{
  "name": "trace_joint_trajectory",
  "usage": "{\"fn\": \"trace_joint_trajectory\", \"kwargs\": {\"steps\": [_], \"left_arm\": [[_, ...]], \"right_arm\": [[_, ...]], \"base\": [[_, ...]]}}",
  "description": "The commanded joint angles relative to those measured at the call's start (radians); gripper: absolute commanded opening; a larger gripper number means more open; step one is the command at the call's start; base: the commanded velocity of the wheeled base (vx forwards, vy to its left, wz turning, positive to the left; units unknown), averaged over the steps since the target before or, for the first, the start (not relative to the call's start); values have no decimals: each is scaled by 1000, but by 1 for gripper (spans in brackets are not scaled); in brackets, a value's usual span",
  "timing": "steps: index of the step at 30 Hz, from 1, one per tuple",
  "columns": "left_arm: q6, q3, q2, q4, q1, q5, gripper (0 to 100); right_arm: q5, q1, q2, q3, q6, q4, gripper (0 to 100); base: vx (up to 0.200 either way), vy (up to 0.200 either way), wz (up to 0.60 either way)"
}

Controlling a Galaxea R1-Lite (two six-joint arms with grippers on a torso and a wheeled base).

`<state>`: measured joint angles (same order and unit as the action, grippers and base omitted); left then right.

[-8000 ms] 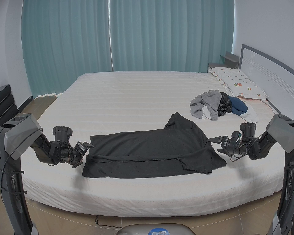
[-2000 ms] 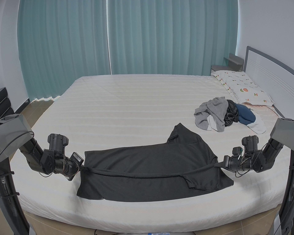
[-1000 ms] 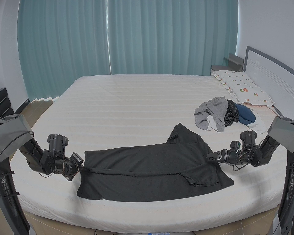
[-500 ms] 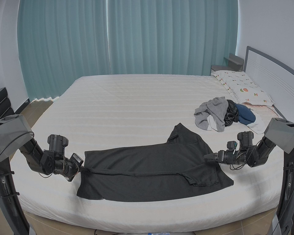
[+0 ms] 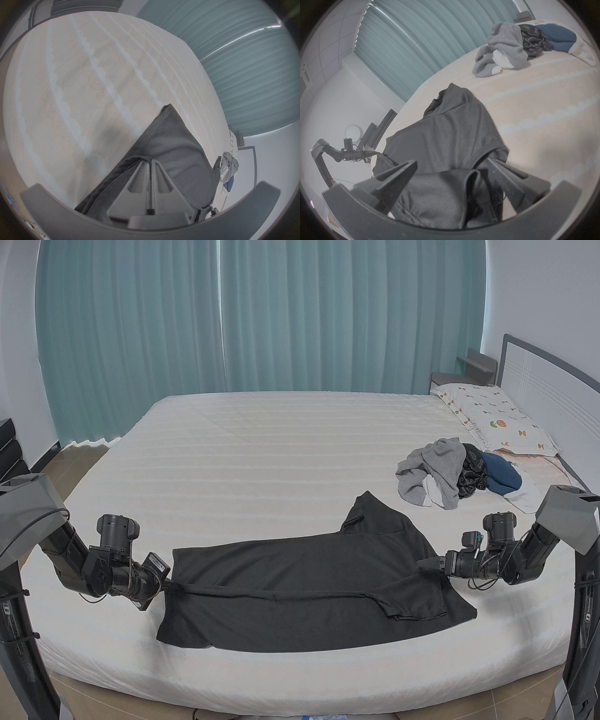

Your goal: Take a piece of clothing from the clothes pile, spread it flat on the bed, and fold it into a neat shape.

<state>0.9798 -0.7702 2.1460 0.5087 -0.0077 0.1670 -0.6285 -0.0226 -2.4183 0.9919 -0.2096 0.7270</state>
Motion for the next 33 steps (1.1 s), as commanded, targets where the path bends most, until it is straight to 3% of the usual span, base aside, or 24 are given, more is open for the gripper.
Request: {"fn": "trace_joint_trajectory", "kwargs": {"steps": [1,17,33], "left_arm": [[0,-1,0,1,0,0,0],[-1,5,-15,-4,0,0,0],[-53,131,-181,-3,-2,8,0]], "right_arm": [[-19,-8,-1,-22,18,0,0],[-51,-60,56,-70,24,3,0],[-231,-215,315,-334,41,3,0]], "base": [[0,0,0],[0,0,0],[0,0,0]]}}
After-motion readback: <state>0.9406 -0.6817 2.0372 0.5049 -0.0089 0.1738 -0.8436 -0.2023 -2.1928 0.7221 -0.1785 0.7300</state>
